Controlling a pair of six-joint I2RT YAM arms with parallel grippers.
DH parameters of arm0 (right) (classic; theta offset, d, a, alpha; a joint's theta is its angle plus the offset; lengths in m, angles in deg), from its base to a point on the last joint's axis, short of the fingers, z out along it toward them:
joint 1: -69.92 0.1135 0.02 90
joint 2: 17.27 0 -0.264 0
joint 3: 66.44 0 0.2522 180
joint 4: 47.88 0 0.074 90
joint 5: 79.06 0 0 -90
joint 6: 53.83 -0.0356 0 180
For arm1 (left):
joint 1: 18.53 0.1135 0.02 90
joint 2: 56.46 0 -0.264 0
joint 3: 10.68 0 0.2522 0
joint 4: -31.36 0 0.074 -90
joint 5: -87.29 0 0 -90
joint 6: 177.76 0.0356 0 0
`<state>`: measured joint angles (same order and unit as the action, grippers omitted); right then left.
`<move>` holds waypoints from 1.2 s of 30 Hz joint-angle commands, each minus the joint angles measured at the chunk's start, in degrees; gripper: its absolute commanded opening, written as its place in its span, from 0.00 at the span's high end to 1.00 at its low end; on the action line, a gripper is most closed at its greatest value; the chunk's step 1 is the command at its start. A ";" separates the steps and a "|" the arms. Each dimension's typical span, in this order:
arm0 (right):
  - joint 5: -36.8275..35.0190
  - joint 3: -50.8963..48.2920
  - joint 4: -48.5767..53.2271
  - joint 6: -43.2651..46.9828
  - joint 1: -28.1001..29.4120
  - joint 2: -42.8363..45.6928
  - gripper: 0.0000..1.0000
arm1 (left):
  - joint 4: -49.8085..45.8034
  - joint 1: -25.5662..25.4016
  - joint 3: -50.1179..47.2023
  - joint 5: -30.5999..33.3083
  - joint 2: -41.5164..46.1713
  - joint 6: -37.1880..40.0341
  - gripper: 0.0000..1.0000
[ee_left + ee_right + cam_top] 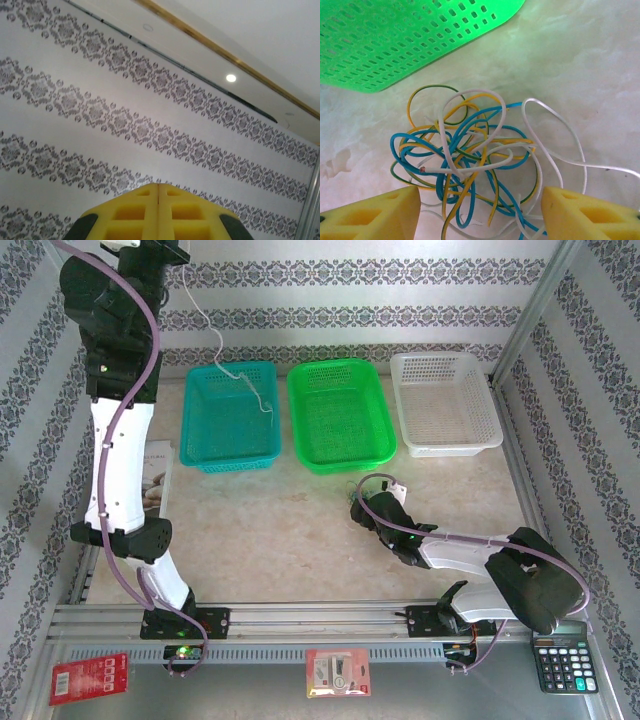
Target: Untangle the cables
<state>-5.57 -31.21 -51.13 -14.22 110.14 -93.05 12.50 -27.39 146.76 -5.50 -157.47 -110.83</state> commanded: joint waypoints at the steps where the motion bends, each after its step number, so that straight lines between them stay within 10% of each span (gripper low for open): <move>1: 1.41 0.66 1.20 1.51 -0.64 0.69 0.35 | -0.95 0.73 0.72 -0.93 -0.13 1.54 1.00; 30: 10.26 7.62 8.58 4.95 -3.28 9.87 0.35 | 13.09 2.85 -70.10 -7.66 15.07 -0.99 1.00; 33: 12.16 8.98 10.81 5.12 -5.75 11.13 0.35 | 11.51 2.86 -70.54 -8.61 14.72 -1.28 0.80; 36: 13.68 9.75 12.97 5.63 -8.33 12.35 0.35 | 9.46 2.82 -69.07 -8.51 15.66 -0.86 0.27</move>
<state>5.95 -23.12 -41.76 -9.85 103.56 -82.13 21.92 -25.16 75.90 -12.31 -143.29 -110.94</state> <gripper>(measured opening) 0.652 0.525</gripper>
